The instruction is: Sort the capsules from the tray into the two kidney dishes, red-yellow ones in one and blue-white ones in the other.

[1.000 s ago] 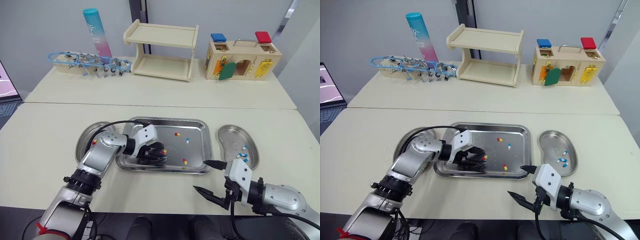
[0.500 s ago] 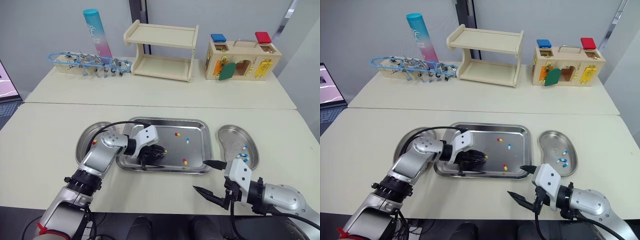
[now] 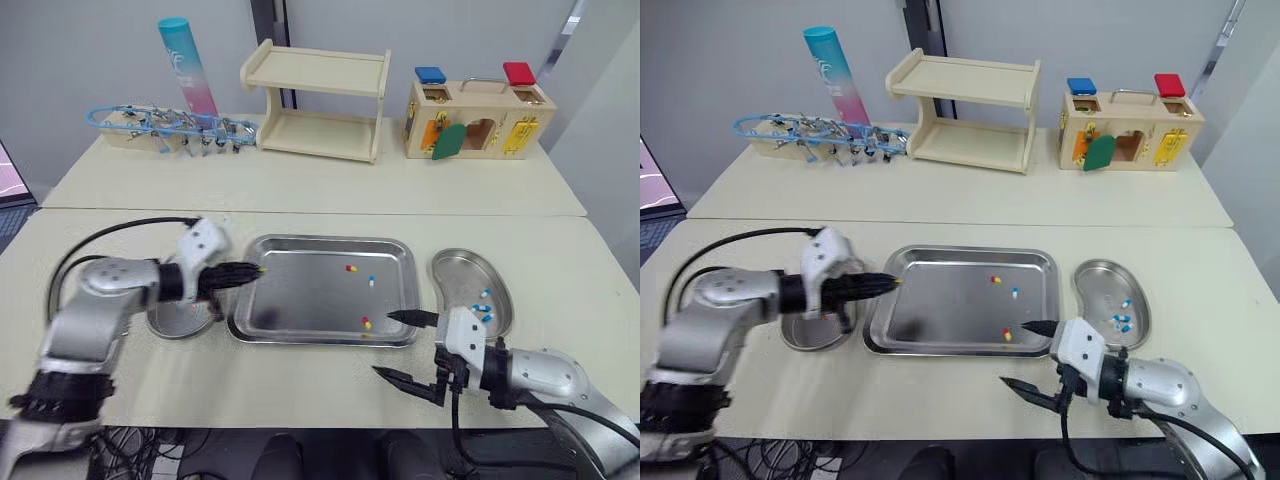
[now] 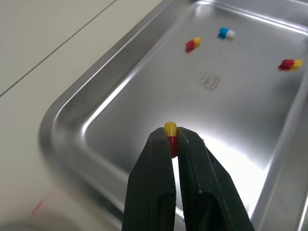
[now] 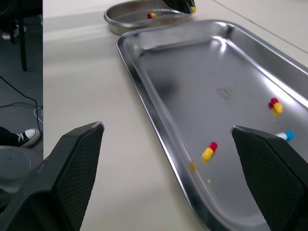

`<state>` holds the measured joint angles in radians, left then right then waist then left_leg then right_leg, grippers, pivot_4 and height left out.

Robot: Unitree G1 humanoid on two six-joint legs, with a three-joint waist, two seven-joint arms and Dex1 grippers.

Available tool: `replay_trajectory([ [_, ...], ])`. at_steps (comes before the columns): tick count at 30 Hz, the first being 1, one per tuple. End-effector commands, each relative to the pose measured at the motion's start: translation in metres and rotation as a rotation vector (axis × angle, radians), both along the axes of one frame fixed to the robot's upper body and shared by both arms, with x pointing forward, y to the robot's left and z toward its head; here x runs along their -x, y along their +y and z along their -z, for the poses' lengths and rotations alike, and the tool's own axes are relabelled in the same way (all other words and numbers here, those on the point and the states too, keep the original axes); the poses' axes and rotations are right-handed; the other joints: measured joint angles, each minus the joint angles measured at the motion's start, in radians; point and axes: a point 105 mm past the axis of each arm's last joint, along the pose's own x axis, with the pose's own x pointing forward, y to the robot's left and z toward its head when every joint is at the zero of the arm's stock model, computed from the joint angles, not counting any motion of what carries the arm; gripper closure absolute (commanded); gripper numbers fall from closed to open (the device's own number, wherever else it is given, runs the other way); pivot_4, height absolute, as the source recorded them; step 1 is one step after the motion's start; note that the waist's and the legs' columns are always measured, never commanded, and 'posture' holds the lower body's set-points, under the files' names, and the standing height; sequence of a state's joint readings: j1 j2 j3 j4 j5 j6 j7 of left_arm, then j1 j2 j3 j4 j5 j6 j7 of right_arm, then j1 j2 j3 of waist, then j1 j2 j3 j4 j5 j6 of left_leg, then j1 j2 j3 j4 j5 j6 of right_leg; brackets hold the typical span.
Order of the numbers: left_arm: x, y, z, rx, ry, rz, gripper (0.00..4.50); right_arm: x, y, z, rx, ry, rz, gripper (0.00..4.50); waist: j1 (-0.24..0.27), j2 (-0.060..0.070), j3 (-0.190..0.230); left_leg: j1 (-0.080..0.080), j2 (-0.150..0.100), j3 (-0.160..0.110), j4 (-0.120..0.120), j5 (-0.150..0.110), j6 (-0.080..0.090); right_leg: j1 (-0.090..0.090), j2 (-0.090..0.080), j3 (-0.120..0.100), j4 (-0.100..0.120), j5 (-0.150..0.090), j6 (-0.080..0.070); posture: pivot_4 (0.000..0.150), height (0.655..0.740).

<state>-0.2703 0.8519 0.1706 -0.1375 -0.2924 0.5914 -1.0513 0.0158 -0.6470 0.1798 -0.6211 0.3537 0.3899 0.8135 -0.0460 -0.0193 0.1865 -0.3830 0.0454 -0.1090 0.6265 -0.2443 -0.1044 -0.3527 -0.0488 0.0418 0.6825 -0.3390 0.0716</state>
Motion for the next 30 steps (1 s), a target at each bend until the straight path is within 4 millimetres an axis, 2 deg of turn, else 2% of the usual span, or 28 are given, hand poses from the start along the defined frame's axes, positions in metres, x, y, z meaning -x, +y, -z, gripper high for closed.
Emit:
replay_trajectory([
  [1,0.011,0.036,-0.013,-0.031,-0.048,-0.157,4.49,-0.006,0.014,-0.007,-0.033,-0.042,-0.066,0.00,-0.002,0.000,0.000,0.000,0.000,0.000,0.000,0.000,0.000,0.000,0.000,0.000,0.000,0.000,0.000,0.150,0.7400],
  [6,0.012,0.063,0.003,-0.048,-0.054,-0.320,4.49,-0.017,0.027,-0.007,-0.038,-0.055,-0.111,0.00,0.015,0.000,0.000,0.000,0.000,0.000,0.000,0.000,0.000,0.000,0.000,-0.001,0.000,0.000,0.000,0.150,0.7400],
  [10,0.008,0.071,0.006,-0.012,-0.076,-0.415,4.49,-0.019,0.028,-0.005,-0.036,-0.055,-0.122,0.00,0.019,0.000,0.000,-0.001,0.000,0.000,0.000,0.000,0.000,0.000,-0.001,-0.001,0.000,0.000,0.000,0.150,0.7400],
  [14,0.009,0.069,0.005,0.015,-0.083,-0.430,3.39,-0.020,0.026,-0.004,-0.032,-0.054,-0.122,0.00,0.014,0.000,0.000,-0.001,0.000,0.000,0.000,0.000,0.000,-0.001,0.000,0.000,0.000,0.000,0.000,0.150,0.7400],
  [20,0.019,0.070,-0.005,0.036,-0.105,-0.419,1.48,-0.022,0.024,-0.003,-0.026,-0.057,-0.121,0.00,0.012,0.000,0.000,-0.001,0.000,0.000,0.000,0.000,0.000,-0.001,0.000,0.000,0.000,0.000,0.000,0.150,0.7400],
  [27,0.050,0.093,-0.027,0.105,-0.167,-0.447,1.48,-0.023,0.011,-0.008,-0.023,-0.057,-0.098,0.00,0.013,0.000,0.000,-0.001,0.000,0.001,-0.001,0.000,0.000,-0.001,0.000,0.000,0.000,0.000,0.000,0.150,0.7400],
  [30,0.069,0.108,-0.017,0.109,-0.164,-0.459,1.48,-0.021,-0.005,-0.012,0.011,-0.072,-0.087,0.00,0.014,0.000,0.000,0.000,0.000,0.001,-0.001,0.000,0.000,-0.001,-0.001,0.000,0.000,0.000,0.000,0.150,0.7400],
])
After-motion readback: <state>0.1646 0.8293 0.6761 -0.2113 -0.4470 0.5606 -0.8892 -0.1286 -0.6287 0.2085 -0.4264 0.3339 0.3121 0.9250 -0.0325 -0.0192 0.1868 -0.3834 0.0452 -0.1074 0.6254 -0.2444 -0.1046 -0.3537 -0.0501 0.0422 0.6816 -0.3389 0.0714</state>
